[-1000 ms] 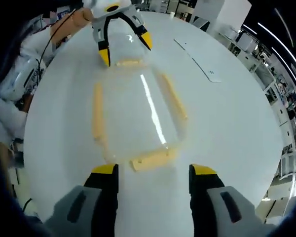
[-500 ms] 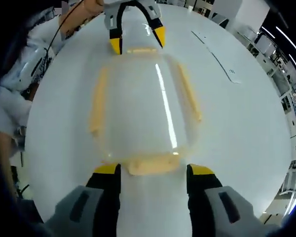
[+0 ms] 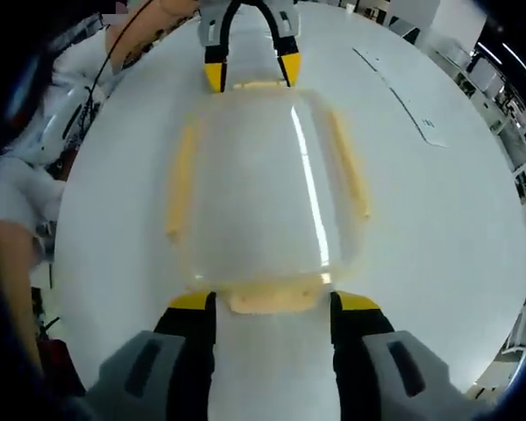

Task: Snap each plastic latch of the storage box into its locked position after aligning the lid with the box until every specified latch is closed and the lid sits flush.

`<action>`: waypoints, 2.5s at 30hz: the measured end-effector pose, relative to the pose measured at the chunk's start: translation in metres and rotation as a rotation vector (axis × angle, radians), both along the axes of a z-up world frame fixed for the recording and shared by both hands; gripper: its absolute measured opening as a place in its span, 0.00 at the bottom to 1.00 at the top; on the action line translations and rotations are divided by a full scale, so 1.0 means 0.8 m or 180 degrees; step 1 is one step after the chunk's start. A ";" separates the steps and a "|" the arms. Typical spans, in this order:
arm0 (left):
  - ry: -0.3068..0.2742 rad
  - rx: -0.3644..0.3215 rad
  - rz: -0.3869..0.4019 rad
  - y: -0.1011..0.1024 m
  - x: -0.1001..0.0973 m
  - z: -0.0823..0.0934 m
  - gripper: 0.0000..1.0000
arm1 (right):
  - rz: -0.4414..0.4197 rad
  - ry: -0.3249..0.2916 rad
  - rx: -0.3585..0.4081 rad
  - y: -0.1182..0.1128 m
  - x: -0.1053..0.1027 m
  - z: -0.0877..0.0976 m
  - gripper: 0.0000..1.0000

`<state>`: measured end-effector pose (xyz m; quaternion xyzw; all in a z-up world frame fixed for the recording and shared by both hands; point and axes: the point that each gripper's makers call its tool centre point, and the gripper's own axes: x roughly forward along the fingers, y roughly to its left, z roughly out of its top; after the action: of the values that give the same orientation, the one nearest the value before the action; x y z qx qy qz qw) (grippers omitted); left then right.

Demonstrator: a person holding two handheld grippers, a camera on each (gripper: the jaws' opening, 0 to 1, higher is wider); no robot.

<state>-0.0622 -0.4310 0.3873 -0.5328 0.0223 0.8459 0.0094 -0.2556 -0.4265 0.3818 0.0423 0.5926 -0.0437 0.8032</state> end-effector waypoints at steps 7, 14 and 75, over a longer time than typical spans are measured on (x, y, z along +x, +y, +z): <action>-0.0012 0.0057 -0.0001 0.002 0.004 0.000 0.46 | 0.0202 0.0195 0.0022 0.006 0.007 0.002 0.42; -0.0006 0.0022 -0.0045 -0.002 0.006 0.002 0.40 | 0.0133 0.0089 0.0018 0.010 0.008 0.001 0.41; -0.0279 -0.0499 -0.0185 0.014 0.083 0.130 0.40 | -0.0025 -0.0002 -0.0500 0.032 0.086 0.126 0.39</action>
<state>0.0043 -0.4198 0.4913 -0.5676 0.1035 0.8167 -0.0068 -0.1872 -0.4006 0.4826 -0.0185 0.5870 -0.0932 0.8040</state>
